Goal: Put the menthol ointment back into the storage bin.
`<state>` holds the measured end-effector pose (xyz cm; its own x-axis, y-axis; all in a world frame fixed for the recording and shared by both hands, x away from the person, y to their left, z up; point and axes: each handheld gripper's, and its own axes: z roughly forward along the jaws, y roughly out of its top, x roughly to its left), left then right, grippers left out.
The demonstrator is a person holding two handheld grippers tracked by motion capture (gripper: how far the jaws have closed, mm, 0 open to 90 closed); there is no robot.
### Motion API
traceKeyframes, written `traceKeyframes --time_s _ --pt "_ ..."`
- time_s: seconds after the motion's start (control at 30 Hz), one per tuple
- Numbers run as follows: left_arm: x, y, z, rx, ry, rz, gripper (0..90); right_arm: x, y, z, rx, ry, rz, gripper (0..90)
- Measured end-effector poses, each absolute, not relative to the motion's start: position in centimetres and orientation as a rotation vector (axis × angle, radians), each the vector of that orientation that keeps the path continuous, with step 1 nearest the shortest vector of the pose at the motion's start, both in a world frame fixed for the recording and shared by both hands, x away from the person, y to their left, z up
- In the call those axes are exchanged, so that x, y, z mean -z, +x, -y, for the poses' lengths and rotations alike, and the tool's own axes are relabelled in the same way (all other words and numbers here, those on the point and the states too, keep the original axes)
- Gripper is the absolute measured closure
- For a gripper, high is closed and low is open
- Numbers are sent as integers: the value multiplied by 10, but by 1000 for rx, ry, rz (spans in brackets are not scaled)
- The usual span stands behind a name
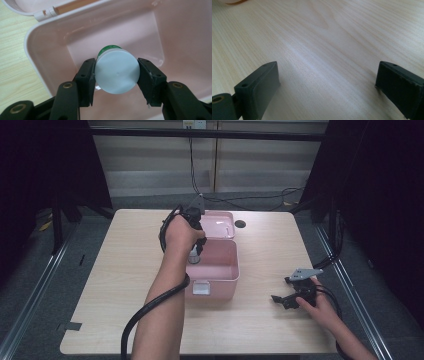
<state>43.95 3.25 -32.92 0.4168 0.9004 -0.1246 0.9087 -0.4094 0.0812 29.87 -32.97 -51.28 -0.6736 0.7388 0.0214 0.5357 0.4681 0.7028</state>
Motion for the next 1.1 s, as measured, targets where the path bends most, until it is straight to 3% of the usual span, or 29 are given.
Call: traceKeyframes --time_s 1.1 --pt "387 453 -35 98 2355 -1885 506 513 299 330 -1015 1087 -2429 45"
